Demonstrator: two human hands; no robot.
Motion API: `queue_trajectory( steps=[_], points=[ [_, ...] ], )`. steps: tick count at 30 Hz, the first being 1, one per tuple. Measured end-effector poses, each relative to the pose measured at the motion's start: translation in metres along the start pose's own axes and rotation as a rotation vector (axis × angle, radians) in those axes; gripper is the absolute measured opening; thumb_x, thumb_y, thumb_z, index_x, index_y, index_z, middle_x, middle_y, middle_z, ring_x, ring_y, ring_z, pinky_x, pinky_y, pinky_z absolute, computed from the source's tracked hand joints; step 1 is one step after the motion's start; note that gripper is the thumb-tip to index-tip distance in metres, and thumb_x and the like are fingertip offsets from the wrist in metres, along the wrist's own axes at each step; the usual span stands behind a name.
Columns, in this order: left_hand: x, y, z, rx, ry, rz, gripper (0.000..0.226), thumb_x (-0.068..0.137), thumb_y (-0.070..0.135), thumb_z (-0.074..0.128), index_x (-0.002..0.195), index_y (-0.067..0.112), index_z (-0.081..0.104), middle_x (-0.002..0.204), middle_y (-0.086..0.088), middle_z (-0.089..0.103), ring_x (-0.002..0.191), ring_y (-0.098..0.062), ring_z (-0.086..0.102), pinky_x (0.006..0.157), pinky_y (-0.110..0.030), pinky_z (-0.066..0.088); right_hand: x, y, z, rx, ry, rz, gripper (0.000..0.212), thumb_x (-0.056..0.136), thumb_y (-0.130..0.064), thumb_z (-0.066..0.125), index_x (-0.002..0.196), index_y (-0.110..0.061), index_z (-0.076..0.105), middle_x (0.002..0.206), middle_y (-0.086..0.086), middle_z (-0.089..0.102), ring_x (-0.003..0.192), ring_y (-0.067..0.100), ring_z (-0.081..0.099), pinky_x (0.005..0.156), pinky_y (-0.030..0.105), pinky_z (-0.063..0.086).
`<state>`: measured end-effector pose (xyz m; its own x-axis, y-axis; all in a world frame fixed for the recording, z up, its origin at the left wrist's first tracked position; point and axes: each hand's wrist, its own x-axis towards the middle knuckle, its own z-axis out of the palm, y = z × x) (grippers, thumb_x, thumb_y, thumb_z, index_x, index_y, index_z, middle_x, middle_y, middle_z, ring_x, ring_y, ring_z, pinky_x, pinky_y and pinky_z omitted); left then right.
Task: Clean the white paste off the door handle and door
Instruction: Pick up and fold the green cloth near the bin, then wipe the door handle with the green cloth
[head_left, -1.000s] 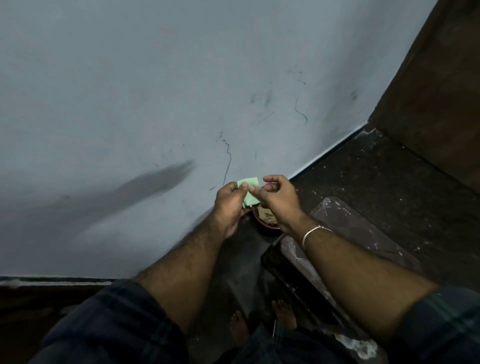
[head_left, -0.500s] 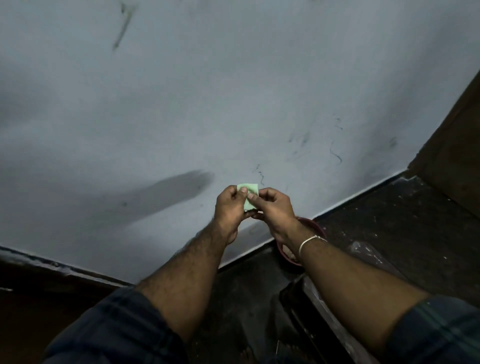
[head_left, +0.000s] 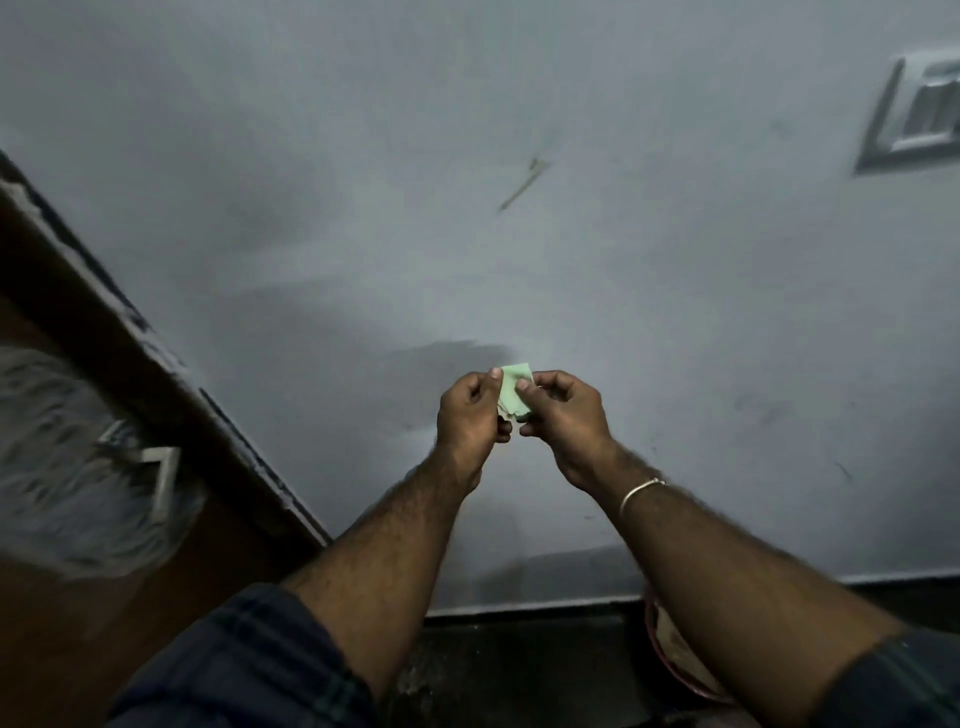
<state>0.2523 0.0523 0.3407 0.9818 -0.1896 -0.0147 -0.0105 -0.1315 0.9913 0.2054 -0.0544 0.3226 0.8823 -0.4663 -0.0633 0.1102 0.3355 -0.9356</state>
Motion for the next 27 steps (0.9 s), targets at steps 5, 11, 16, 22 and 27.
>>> queue_trajectory(
  steps=[5, 11, 16, 22, 27],
  points=[
    [0.012, 0.023, -0.046, -0.031, 0.133, 0.059, 0.039, 0.101, 0.037, 0.056, 0.085, 0.003, 0.064, 0.062, -0.002, 0.063, 0.044, -0.012, 0.051, 0.047, -0.027, 0.048, 0.007, -0.019, 0.052, -0.012, -0.101, -0.044, 0.014, 0.085, -0.007, 0.074, 0.09, -0.008, 0.061, 0.078, 0.014, 0.066, 0.065, 0.021, 0.064, 0.052, 0.029, 0.051],
    [0.021, 0.049, -0.107, 0.025, 0.351, 0.118, 0.039, 0.092, 0.045, 0.067, 0.075, 0.011, 0.06, 0.056, 0.0, 0.063, 0.044, -0.01, 0.055, 0.045, -0.025, 0.05, 0.009, -0.038, 0.12, -0.064, -0.198, -0.128, 0.02, 0.082, -0.007, 0.077, 0.08, -0.01, 0.058, 0.074, 0.01, 0.059, 0.064, 0.021, 0.063, 0.049, 0.028, 0.05],
    [0.02, 0.062, -0.159, -0.02, 0.478, 0.177, 0.021, 0.088, 0.033, 0.075, 0.084, 0.022, 0.058, 0.08, -0.002, 0.068, 0.069, -0.016, 0.069, 0.05, -0.023, 0.052, -0.001, -0.039, 0.18, -0.078, -0.288, -0.18, 0.019, 0.08, -0.008, 0.079, 0.078, -0.009, 0.06, 0.071, 0.007, 0.059, 0.061, 0.018, 0.062, 0.048, 0.026, 0.049],
    [0.012, 0.064, -0.223, -0.084, 0.492, 0.21, 0.009, 0.093, 0.023, 0.07, 0.085, 0.024, 0.07, 0.084, 0.002, 0.072, 0.081, -0.015, 0.07, 0.061, -0.024, 0.055, -0.019, -0.03, 0.246, -0.052, -0.421, -0.182, 0.012, 0.079, -0.009, 0.079, 0.085, -0.011, 0.069, 0.079, 0.004, 0.07, 0.071, 0.015, 0.067, 0.063, 0.032, 0.057],
    [0.005, 0.069, -0.268, -0.145, 0.503, 0.221, 0.013, 0.099, 0.02, 0.062, 0.099, 0.012, 0.072, 0.086, -0.004, 0.072, 0.075, -0.012, 0.066, 0.061, -0.023, 0.052, -0.034, -0.021, 0.292, -0.024, -0.507, -0.165, 0.017, 0.084, -0.004, 0.074, 0.099, -0.009, 0.068, 0.089, 0.012, 0.07, 0.084, 0.021, 0.067, 0.075, 0.036, 0.056]
  ],
)
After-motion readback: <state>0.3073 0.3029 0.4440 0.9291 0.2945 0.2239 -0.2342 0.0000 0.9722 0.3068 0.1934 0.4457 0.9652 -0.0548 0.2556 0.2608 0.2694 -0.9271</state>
